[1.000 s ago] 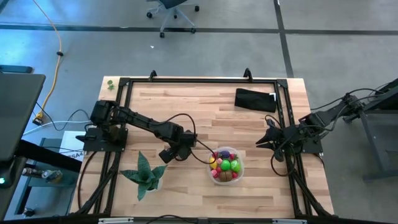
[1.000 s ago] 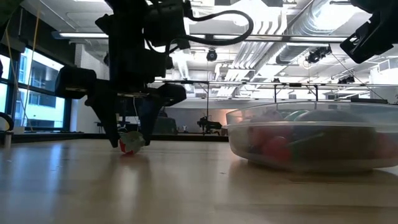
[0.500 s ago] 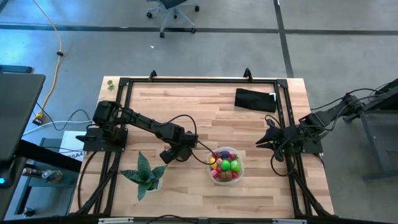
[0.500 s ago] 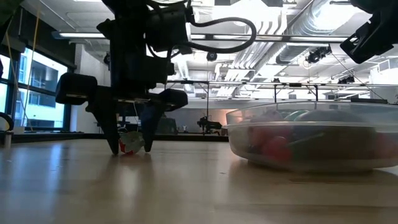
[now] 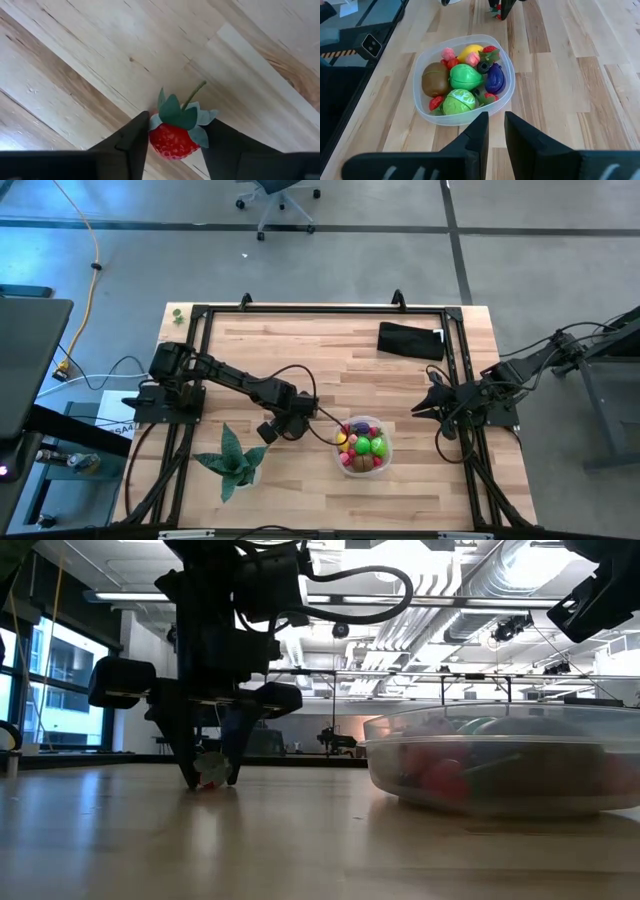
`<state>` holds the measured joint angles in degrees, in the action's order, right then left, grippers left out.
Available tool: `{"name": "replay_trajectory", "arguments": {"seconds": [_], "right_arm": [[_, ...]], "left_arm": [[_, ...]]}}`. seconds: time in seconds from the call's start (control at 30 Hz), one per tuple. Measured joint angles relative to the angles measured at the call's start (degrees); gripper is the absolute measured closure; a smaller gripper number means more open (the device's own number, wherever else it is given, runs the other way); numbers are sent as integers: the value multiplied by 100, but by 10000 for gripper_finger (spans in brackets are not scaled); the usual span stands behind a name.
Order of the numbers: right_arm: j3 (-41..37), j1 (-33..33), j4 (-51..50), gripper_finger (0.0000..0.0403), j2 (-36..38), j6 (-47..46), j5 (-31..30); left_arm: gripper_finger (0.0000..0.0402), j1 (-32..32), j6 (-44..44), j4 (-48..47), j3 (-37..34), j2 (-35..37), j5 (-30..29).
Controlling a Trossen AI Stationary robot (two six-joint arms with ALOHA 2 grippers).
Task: Pick and placing Produce into tupperware
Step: Put the strawberry into the transparent bin
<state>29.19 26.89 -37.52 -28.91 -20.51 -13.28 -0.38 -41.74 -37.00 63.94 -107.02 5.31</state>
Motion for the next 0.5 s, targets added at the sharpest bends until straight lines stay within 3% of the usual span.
{"name": "replay_trajectory", "arguments": {"seconds": [0.17,0.5], "right_arm": [[0,-2,0,352,0,1,-1],[0,-1,0,352,1,0,-1]], "left_arm": [[269,0,12,9,0,0,2],[250,4,17,30,318,-2,-158]]}}
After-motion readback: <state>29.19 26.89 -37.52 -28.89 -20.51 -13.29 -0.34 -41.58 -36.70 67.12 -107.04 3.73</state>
